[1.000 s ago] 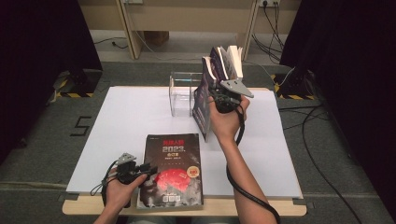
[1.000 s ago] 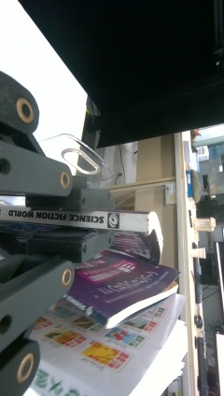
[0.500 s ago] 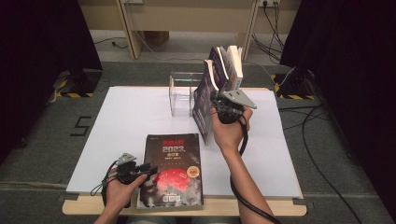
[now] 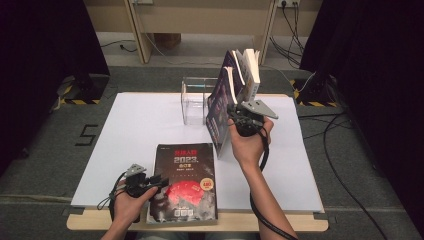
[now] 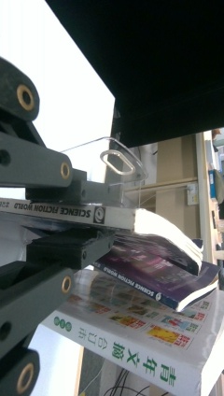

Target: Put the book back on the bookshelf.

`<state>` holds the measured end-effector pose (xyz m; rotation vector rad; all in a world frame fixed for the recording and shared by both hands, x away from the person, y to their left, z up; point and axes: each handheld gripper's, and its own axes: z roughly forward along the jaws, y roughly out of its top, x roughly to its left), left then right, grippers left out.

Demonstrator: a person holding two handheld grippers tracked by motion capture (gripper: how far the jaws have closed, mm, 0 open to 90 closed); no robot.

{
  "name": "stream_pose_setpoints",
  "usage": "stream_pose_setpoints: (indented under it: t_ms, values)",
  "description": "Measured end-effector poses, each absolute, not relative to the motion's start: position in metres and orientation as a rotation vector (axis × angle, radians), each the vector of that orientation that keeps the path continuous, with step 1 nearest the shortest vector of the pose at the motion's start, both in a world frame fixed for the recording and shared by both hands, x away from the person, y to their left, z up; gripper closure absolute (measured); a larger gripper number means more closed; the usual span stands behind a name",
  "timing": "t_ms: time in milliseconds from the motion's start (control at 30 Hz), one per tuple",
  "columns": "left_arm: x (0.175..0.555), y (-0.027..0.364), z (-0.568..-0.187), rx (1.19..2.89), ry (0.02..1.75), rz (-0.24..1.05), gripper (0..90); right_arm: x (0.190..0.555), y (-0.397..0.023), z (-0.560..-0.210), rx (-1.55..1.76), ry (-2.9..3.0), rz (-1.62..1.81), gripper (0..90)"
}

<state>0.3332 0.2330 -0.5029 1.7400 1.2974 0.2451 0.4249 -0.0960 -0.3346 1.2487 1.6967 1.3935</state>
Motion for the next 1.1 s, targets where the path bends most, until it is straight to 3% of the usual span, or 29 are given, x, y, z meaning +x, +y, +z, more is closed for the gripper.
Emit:
stream_pose_setpoints:
  t_ms: [433, 867, 1100]
  values:
    - [0.333, 0.233, -0.503, 1.738, 1.298, 0.242, 54.4, 0.429, -0.095, -0.339, 1.326, 1.718, 1.358, 68.2]
    - [0.333, 0.233, -0.503, 1.737, 1.297, 0.241, 54.3, 0.443, -0.091, -0.332, 1.388, 1.727, 1.339, 67.7]
    - [0.333, 0.233, -0.503, 1.739, 1.296, 0.242, 54.3, 0.448, -0.089, -0.330, 1.409, 1.734, 1.319, 71.8]
